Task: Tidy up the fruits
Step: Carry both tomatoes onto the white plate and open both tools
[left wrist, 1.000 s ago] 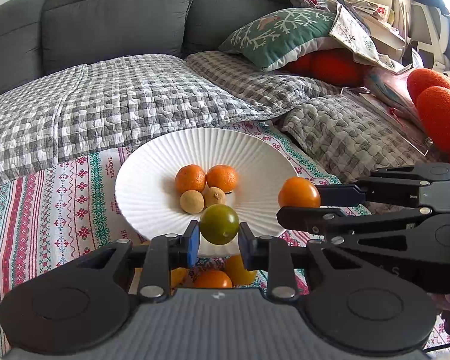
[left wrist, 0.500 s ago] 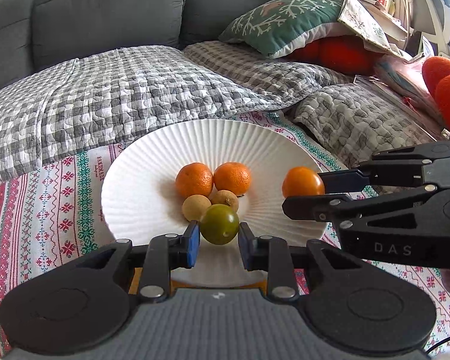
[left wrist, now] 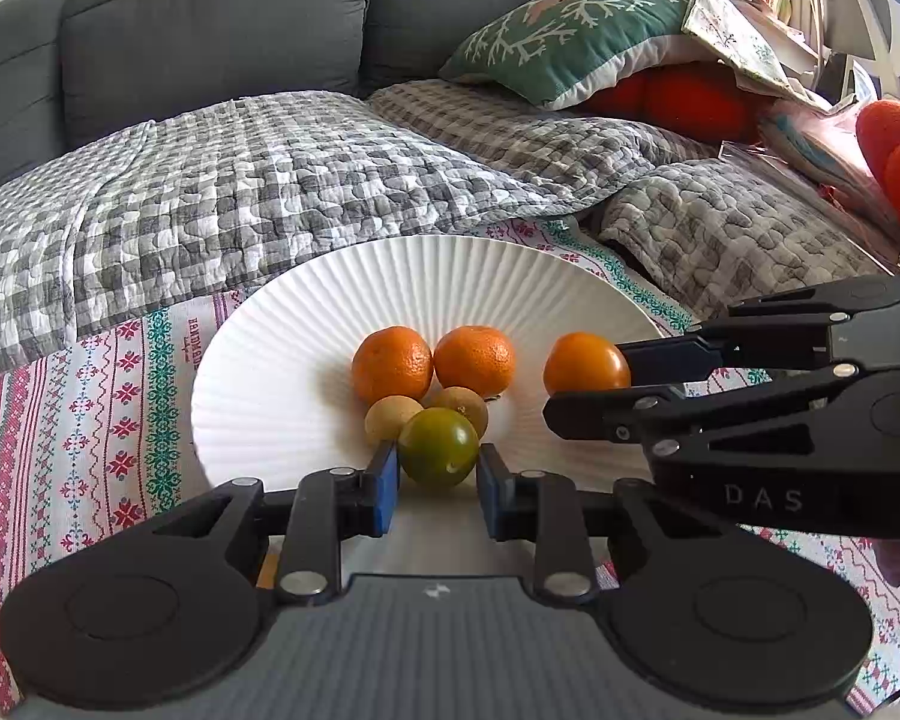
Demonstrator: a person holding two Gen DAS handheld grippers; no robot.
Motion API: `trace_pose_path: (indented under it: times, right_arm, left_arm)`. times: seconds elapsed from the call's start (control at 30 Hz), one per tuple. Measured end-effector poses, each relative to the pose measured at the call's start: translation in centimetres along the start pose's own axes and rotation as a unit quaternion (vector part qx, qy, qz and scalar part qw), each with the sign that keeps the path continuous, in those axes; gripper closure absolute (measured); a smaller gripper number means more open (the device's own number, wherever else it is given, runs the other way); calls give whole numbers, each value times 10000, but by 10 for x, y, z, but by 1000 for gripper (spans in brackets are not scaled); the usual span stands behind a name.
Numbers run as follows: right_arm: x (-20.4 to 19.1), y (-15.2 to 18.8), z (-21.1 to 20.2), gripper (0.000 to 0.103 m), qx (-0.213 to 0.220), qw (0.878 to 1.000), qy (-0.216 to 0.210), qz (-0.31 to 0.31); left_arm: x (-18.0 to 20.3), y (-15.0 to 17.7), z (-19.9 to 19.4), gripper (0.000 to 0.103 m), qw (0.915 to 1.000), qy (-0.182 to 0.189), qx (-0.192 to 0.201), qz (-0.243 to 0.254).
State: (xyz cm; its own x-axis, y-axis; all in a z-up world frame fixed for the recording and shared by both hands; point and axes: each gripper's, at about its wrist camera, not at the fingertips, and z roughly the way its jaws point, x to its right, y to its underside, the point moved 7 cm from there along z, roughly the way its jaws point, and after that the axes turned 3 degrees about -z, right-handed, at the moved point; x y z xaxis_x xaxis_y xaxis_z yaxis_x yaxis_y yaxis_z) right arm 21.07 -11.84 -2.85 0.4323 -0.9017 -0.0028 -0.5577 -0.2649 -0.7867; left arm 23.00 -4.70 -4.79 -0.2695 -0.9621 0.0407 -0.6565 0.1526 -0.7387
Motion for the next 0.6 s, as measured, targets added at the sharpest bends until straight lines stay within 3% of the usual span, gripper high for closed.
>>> trace_pose_path:
  times: [0.4,0.6]
  right_arm:
    - [1,0,-1,73,40,10000,21,43]
    - [2,-1,-8,65,70,9999,94,31]
  left_arm:
    - [-1,0,1,85,10000,-9,8,9]
    - [-1,2,-6,73,10000,-1,-27,-12]
